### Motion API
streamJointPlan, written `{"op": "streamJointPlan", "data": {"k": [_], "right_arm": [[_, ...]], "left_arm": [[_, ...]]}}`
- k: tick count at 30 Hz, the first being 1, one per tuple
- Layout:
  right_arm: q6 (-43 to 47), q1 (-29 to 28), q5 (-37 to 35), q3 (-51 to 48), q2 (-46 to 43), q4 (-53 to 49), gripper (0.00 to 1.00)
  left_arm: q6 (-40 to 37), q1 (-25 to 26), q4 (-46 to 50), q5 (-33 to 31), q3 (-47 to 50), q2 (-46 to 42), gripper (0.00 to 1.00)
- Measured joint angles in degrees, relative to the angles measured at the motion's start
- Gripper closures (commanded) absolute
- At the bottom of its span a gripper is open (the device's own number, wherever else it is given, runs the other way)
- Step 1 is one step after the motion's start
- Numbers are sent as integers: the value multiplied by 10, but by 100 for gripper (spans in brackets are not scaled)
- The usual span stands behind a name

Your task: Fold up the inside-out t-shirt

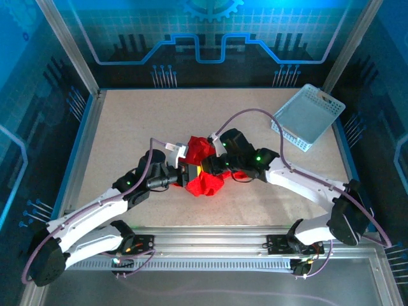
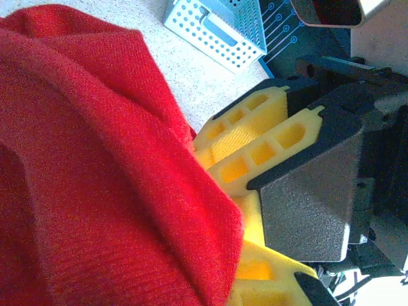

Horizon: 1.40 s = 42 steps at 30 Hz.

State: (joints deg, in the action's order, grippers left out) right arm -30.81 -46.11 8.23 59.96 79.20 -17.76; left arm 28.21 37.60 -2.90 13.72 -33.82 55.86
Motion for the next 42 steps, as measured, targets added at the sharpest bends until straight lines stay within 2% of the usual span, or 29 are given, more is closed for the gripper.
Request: {"op": "streamJointPlan", "data": {"k": [4,10,16,22,23,27,32,42], "right_arm": [[-4,-3,-2,-1,-7,0,66],[-7,-5,-7,-5,-13,-2,64],[-9,-10,-4,-14,-12,0,71],[-10,-23,-10,-14,-10,3,99],[-13,-24,-15,-14,-10,3,100],[-9,-26,-54,-17,-23,-5,100],[-8,-24,-103,-42,-92,-26,100],[-2,20,-116,-77,-205,-50,100]], "left_arm": [[0,-1,0,-8,0,0,100],[3,-5,0,-13,0,0,100],[4,-6,0,-13,0,0,100],[4,-7,0,-14,0,0,95],[4,-7,0,-14,0,0,94],[4,-11,0,-21,0,-2,91],[4,-30,0,-23,0,-10,89],[5,-64,1,-23,3,-16,89]]}}
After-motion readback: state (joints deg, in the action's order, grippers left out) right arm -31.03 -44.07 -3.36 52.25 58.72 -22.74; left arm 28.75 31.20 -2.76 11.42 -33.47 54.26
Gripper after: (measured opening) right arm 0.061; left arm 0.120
